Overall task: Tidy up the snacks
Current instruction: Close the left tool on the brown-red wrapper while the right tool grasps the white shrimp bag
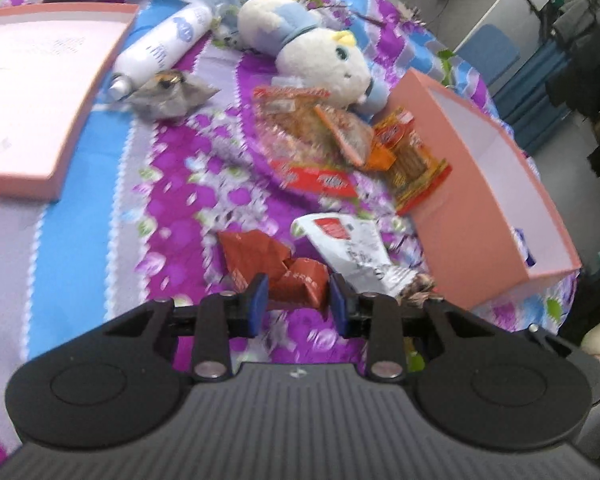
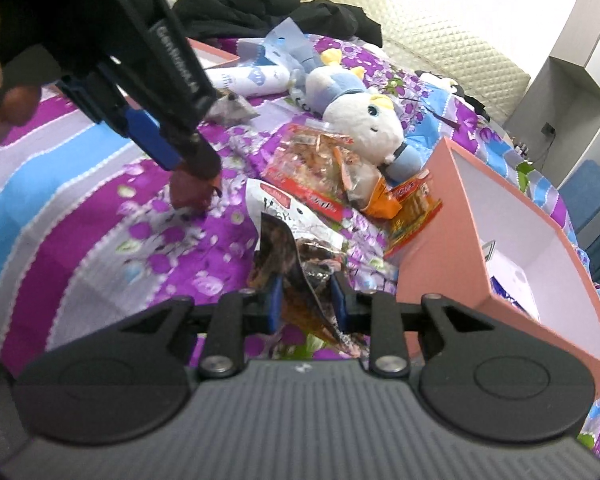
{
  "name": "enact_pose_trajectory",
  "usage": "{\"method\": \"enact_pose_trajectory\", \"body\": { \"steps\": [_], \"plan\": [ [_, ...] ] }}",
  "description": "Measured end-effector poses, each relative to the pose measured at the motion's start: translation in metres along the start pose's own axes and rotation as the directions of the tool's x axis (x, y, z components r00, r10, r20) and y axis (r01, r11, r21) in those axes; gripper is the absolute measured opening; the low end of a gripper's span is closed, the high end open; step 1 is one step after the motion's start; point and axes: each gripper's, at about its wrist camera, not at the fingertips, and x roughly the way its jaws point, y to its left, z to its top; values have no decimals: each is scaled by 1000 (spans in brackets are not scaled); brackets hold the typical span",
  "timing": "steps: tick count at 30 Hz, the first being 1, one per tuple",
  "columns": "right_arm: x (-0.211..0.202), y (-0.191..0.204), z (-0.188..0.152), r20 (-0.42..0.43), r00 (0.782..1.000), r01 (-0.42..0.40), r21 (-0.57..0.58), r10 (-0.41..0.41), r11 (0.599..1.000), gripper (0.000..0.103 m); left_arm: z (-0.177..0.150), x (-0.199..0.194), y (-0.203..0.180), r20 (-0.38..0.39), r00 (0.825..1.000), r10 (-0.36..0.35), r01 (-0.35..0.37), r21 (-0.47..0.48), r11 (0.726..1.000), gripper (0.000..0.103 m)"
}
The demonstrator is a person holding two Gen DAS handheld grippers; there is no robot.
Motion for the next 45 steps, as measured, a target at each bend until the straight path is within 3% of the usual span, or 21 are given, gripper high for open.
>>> {"method": "enact_pose_trajectory", "body": {
  "steps": [2,8,13,14,16,17,18,19,21,27,31,36,41,45],
  "plan": [
    [-7,2,-4,2,1000,-8,0,8,1000,29,-9,-7,-2,0,1000,24,-24,30,999,32],
    [-14,7,-12,-2,997,-77,43,77,996,31,-26,-12,3,-18,998,55,-54,22,998,32],
    [-5,-3,-18,-24,985,-164,166,170,972,35,-30,-12,7,-28,999,33,-34,-17,999,32],
    [-5,-6,-19,-24,984,-170,190,178,967,39,-31,-14,6,-23,999,30,-30,-18,999,32],
    [-7,-9,-20,-10,984,-172,215,178,961,64,-32,-17,6,-19,1000,22,-23,-26,999,33],
    [-9,-10,-21,5,982,-185,230,189,955,71,-33,-19,6,-18,1000,17,-18,-33,999,33],
    [-12,-13,-21,22,979,-203,251,204,946,81,-33,-20,6,-15,1000,12,-13,-40,999,37],
    [-14,-15,-21,36,975,-219,272,218,937,86,-33,-21,6,-12,1000,7,-8,-47,999,49],
    [-16,-22,-20,64,969,-246,326,239,913,86,-35,-24,9,4,1000,3,-3,-73,997,61],
    [-20,-45,-13,165,956,-293,476,243,829,86,-33,-25,15,35,999,-20,25,-139,990,61],
    [-14,-52,-6,176,955,-297,513,240,805,86,-30,-20,22,54,998,-17,28,-195,980,61],
    [8,-53,-7,114,965,-260,533,236,805,86,-28,-2,26,35,999,-20,27,-210,977,60],
    [38,-50,-13,30,950,-272,571,311,775,85,-25,16,27,16,1000,-23,26,-220,975,60],
    [55,-46,-12,-19,944,-260,577,330,775,83,-22,32,25,-11,1000,-5,3,-201,980,56]
  ]
}}
